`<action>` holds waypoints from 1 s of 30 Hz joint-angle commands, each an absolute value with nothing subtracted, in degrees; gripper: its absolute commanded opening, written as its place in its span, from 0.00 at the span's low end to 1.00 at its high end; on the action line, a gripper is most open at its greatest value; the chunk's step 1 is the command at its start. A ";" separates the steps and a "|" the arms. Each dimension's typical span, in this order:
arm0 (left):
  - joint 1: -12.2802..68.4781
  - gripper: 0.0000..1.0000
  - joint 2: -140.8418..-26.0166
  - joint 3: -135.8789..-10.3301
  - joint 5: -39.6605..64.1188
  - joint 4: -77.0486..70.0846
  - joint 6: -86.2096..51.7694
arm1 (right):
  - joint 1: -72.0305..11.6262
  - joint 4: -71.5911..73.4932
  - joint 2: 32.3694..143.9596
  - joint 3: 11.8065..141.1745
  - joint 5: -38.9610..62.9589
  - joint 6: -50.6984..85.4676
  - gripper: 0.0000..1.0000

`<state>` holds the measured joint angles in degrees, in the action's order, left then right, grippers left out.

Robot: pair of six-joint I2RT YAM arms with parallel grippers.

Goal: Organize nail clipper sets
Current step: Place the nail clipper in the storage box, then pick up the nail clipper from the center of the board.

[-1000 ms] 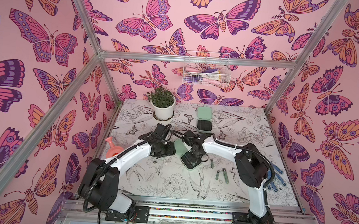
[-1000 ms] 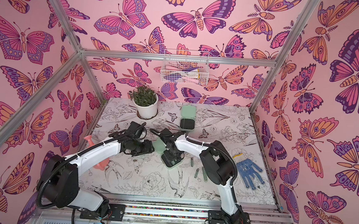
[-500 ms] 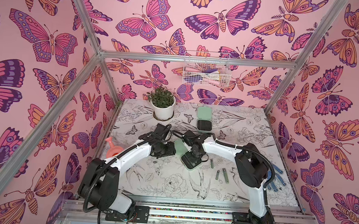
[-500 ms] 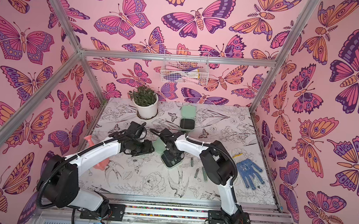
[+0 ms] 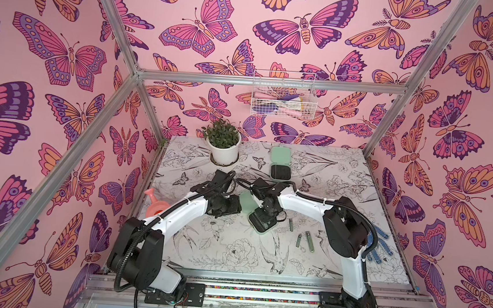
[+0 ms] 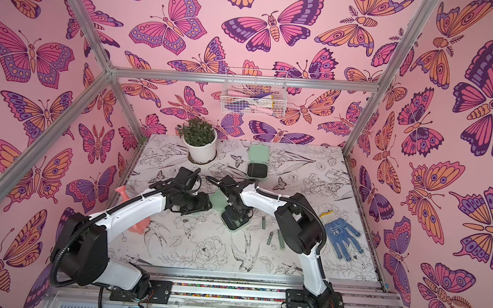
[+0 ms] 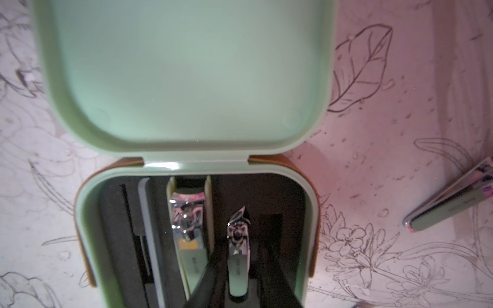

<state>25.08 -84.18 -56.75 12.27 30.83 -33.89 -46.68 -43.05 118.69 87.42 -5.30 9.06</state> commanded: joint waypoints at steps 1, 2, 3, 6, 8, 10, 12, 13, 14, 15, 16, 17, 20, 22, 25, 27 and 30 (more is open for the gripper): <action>24.72 0.62 -84.46 -56.25 12.83 30.66 -33.66 | -46.52 -44.36 116.27 89.28 -6.37 9.84 0.24; 24.73 0.62 -84.59 -56.25 12.82 30.67 -33.67 | -46.52 -44.38 116.06 89.32 -6.57 9.72 0.24; 24.70 0.62 -84.55 -56.25 12.83 30.65 -33.66 | -46.49 -44.47 115.84 89.30 -6.72 9.68 0.23; 24.75 0.62 -84.55 -56.33 12.87 30.67 -33.66 | -46.35 -44.89 114.69 89.48 -7.26 9.71 0.23; 24.70 0.62 -84.55 -56.34 12.92 30.63 -33.66 | -46.00 -45.38 113.28 89.55 -7.22 9.84 0.23; 24.70 0.62 -84.39 -56.25 12.92 30.67 -33.62 | -45.25 -46.12 111.48 89.51 -8.09 10.55 0.23; 24.74 0.62 -84.12 -56.09 12.83 30.62 -33.58 | -43.91 -47.28 109.47 89.09 -9.30 12.07 0.23; 24.78 0.62 -83.98 -55.99 12.83 30.61 -33.57 | -42.98 -47.97 108.53 88.68 -10.12 13.35 0.24; 24.71 0.62 -83.85 -55.90 12.83 30.61 -33.58 | -41.79 -48.64 107.54 88.03 -10.73 14.66 0.24; 24.70 0.62 -83.72 -55.81 12.81 30.59 -33.61 | -40.79 -49.05 106.35 87.19 -10.91 15.97 0.24; 24.75 0.62 -83.62 -55.72 12.81 30.59 -33.60 | -39.54 -49.29 104.67 85.74 -10.98 17.37 0.24; 24.71 0.62 -83.50 -55.64 12.96 30.58 -33.56 | -38.47 -49.15 102.92 83.84 -10.90 18.43 0.25; 24.71 0.62 -83.26 -55.48 13.17 30.51 -33.43 | -35.61 -49.37 97.65 78.09 -10.88 20.97 0.28; 24.73 0.62 -83.23 -55.41 13.35 30.32 -33.31 | -33.59 -49.28 95.10 74.92 -9.55 21.72 0.30; 24.72 0.62 -83.48 -55.54 13.56 30.08 -33.28 | -31.74 -48.00 93.89 72.06 -7.26 22.25 0.32; 24.77 0.62 -83.51 -55.55 13.63 30.08 -33.51 | -31.68 -47.50 94.42 71.22 -6.85 23.25 0.33; 24.76 0.62 -83.51 -55.15 13.40 29.71 -33.83 | -31.73 -43.54 95.43 69.70 -4.67 25.38 0.35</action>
